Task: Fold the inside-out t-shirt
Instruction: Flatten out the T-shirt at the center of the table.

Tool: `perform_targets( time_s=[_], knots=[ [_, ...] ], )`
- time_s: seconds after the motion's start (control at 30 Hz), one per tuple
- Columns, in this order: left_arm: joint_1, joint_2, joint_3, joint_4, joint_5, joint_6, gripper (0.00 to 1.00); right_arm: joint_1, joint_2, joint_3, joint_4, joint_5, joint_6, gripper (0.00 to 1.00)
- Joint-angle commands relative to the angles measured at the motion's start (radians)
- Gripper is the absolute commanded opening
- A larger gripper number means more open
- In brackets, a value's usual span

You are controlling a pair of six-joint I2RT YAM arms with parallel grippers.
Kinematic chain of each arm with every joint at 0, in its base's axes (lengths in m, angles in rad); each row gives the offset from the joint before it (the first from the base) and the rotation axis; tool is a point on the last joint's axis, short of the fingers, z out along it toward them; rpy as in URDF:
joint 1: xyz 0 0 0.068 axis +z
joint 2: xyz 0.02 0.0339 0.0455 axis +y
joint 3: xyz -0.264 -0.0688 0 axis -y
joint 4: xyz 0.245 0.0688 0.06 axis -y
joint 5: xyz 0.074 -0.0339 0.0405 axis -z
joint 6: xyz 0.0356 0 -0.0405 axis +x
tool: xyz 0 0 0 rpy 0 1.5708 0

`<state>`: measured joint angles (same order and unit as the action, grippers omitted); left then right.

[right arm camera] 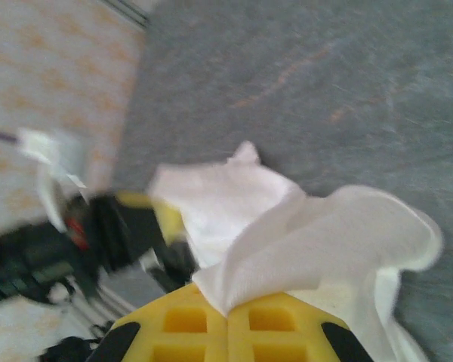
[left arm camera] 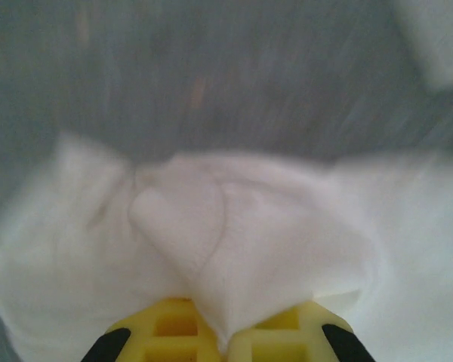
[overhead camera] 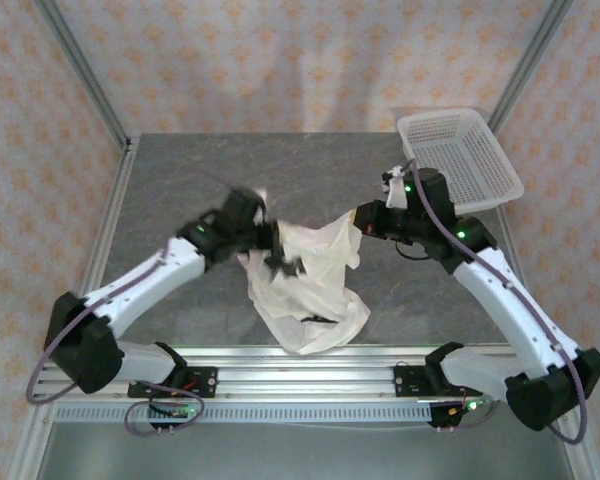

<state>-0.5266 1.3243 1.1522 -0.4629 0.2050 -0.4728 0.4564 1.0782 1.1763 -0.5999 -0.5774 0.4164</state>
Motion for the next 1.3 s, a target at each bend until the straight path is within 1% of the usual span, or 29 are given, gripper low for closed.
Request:
perform_targets(
  time_s=[0.0, 0.07, 0.17, 0.23, 0.3, 0.37, 0.43, 0.47, 0.5, 0.57, 0.6, 0.63, 0.67, 0.7, 0.77, 0.83, 0.87, 0.93, 1.0, 1.07, 1.17, 1.23, 1.27],
  knots=[
    [0.045, -0.037, 0.281, -0.059, -0.052, 0.109, 0.0, 0.027, -0.106, -0.001, 0.128, -0.132, 0.044, 0.0],
    [0.045, 0.043, 0.463, -0.13, -0.05, 0.156, 0.0, 0.055, -0.17, -0.026, 0.23, -0.204, 0.057, 0.0],
    [0.05, 0.187, 0.64, -0.185, -0.097, 0.201, 0.0, 0.079, -0.234, -0.065, 0.409, -0.242, 0.154, 0.0],
    [0.068, 0.274, 0.686, -0.176, -0.135, 0.198, 0.05, 0.086, -0.238, -0.057, 0.474, -0.26, 0.2, 0.0],
    [0.105, 0.344, 0.696, -0.134, -0.135, 0.165, 0.06, 0.096, -0.232, -0.023, 0.485, -0.251, 0.223, 0.0],
    [0.146, 0.407, 0.7, -0.064, -0.098, 0.127, 0.09, 0.113, -0.224, 0.015, 0.515, -0.244, 0.254, 0.0],
    [0.175, 0.484, 0.762, -0.06, -0.061, 0.109, 0.11, 0.131, -0.219, 0.029, 0.573, -0.221, 0.298, 0.0],
    [0.182, 0.519, 0.798, -0.066, -0.055, 0.11, 0.15, 0.141, -0.219, 0.028, 0.604, -0.197, 0.32, 0.0],
    [0.188, 0.551, 0.833, -0.072, -0.054, 0.11, 0.23, 0.153, -0.223, 0.02, 0.639, -0.159, 0.341, 0.0],
    [0.201, 0.579, 0.872, -0.069, -0.034, 0.114, 0.42, 0.174, -0.231, -0.004, 0.689, -0.059, 0.365, 0.0],
    [0.206, 0.579, 0.881, -0.074, -0.018, 0.114, 0.49, 0.182, -0.237, -0.018, 0.698, 0.013, 0.369, 0.0],
    [0.206, 0.559, 0.876, -0.078, -0.006, 0.118, 0.54, 0.185, -0.241, -0.035, 0.693, 0.095, 0.373, 0.0],
    [0.206, 0.525, 0.847, -0.075, 0.003, 0.118, 0.55, 0.185, -0.241, -0.044, 0.682, 0.159, 0.372, 0.0],
    [0.205, 0.468, 0.783, -0.051, 0.02, 0.104, 0.56, 0.185, -0.241, -0.049, 0.656, 0.242, 0.359, 0.0],
    [0.199, 0.31, 0.574, 0.031, 0.065, 0.052, 0.56, 0.185, -0.231, -0.048, 0.595, 0.396, 0.351, 0.0],
    [0.161, 0.116, 0.306, 0.122, 0.053, 0.004, 0.56, 0.185, -0.208, -0.033, 0.548, 0.528, 0.357, 0.0],
    [0.128, 0.034, 0.195, 0.141, 0.024, -0.004, 0.57, 0.185, -0.194, -0.022, 0.531, 0.573, 0.367, 0.0],
    [0.01, -0.121, -0.026, 0.17, -0.085, -0.013, 0.59, 0.185, -0.15, 0.021, 0.472, 0.662, 0.4, 0.0],
    [-0.109, -0.201, -0.176, 0.17, -0.166, -0.04, 0.59, 0.185, -0.106, 0.079, 0.402, 0.721, 0.432, 0.0],
    [-0.201, -0.209, -0.273, 0.171, -0.202, -0.083, 0.59, 0.185, -0.057, 0.14, 0.334, 0.773, 0.469, 0.0],
    [-0.334, -0.147, -0.343, 0.167, -0.253, -0.103, 0.58, 0.183, -0.016, 0.2, 0.279, 0.868, 0.53, 0.0],
    [-0.401, -0.084, -0.358, 0.185, -0.242, -0.104, 0.6, 0.183, 0.0, 0.231, 0.248, 0.935, 0.556, 0.0],
    [-0.42, -0.052, -0.358, 0.197, -0.229, -0.105, 0.62, 0.183, 0.007, 0.249, 0.229, 0.955, 0.566, 0.0]
  ],
)
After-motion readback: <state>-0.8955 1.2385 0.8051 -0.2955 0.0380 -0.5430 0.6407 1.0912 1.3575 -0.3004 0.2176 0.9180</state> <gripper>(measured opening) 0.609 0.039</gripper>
